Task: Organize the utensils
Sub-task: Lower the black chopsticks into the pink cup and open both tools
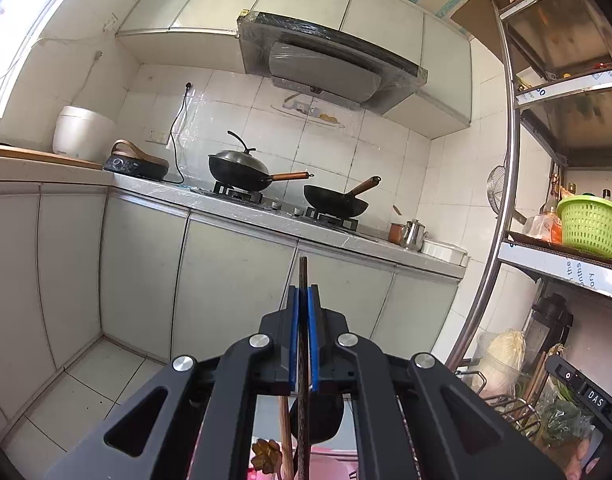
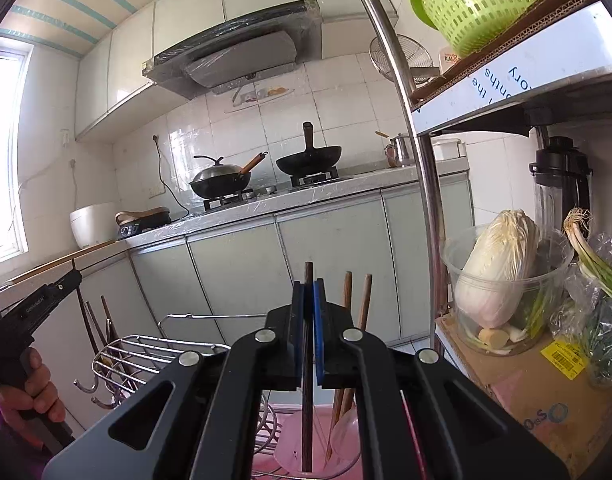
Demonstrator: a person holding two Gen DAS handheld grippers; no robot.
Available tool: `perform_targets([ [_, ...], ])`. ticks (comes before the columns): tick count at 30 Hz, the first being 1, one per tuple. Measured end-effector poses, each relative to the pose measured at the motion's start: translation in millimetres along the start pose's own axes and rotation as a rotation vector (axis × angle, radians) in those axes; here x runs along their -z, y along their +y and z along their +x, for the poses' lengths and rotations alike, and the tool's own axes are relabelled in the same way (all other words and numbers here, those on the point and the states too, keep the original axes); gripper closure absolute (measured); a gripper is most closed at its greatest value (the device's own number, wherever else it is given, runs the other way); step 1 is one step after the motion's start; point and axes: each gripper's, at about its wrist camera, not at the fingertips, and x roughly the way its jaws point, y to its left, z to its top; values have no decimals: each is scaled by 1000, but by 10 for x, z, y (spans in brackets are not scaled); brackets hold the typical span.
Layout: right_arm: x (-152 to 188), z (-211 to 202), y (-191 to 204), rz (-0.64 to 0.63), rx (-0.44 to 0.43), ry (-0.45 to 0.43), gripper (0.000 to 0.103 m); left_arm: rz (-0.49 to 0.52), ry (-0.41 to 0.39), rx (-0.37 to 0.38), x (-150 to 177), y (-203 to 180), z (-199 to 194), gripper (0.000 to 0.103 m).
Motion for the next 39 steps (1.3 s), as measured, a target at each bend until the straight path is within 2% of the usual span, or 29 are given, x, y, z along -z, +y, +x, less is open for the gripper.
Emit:
perform_targets([
  [11, 231, -305, 23, 31, -4, 65, 98, -27, 129, 66, 431, 22, -265, 99],
  [16, 406, -336, 0, 44, -1, 124, 98, -66, 202, 61, 579, 70, -245, 99],
  [22, 569, -329, -82, 64, 17, 173, 98, -85, 269, 50, 687, 134, -224, 98],
  [30, 554, -314, -84, 72, -2, 200, 97, -102, 311, 61, 714, 147, -240, 96],
  [31, 555, -311, -88, 72, -3, 207, 93, -103, 312, 65, 710, 146, -254, 93],
  [32, 555, -317, -83, 71, -3, 211, 88, -100, 310, 64, 704, 142, -269, 86],
  [34, 547, -352, -67, 69, -2, 205, 61, -92, 300, 64, 688, 133, -313, 74],
  [35, 540, -384, -59, 68, -2, 194, 59, -87, 297, 60, 675, 119, -328, 66],
  [37, 521, -422, -38, 58, -4, 184, 59, -89, 291, 58, 659, 118, -369, 60],
  [39, 513, -454, -19, 51, 0, 182, 59, -94, 287, 53, 646, 124, -414, 58],
])
